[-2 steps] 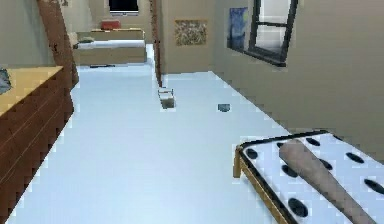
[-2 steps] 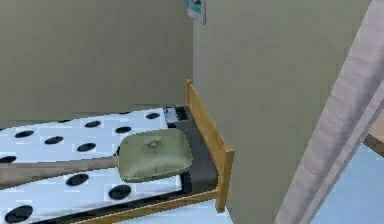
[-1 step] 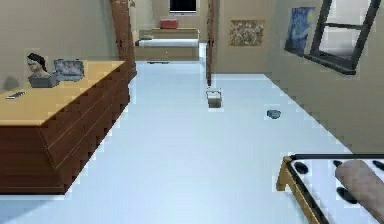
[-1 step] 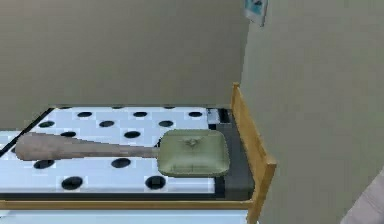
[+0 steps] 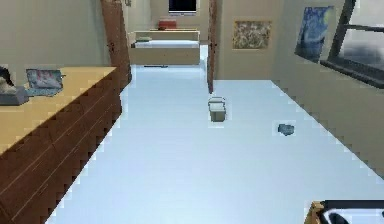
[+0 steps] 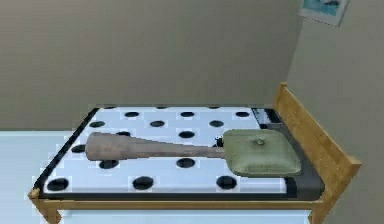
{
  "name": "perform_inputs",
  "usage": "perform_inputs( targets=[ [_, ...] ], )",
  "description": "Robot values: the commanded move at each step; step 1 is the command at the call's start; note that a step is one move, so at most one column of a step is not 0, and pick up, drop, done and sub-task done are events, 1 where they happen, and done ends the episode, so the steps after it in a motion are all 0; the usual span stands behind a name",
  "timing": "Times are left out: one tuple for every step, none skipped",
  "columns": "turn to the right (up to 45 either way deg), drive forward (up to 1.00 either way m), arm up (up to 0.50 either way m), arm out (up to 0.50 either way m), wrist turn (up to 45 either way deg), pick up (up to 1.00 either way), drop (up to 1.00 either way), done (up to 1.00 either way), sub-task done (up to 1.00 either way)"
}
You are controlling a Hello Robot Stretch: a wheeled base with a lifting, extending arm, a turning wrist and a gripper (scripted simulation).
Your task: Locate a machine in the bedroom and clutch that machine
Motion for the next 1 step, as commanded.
perform_inputs(
  targets=[
    [-24.0, 0.0, 0.0, 0.0, 0.0, 0.0, 0.0, 0.0, 0.0]
  ],
)
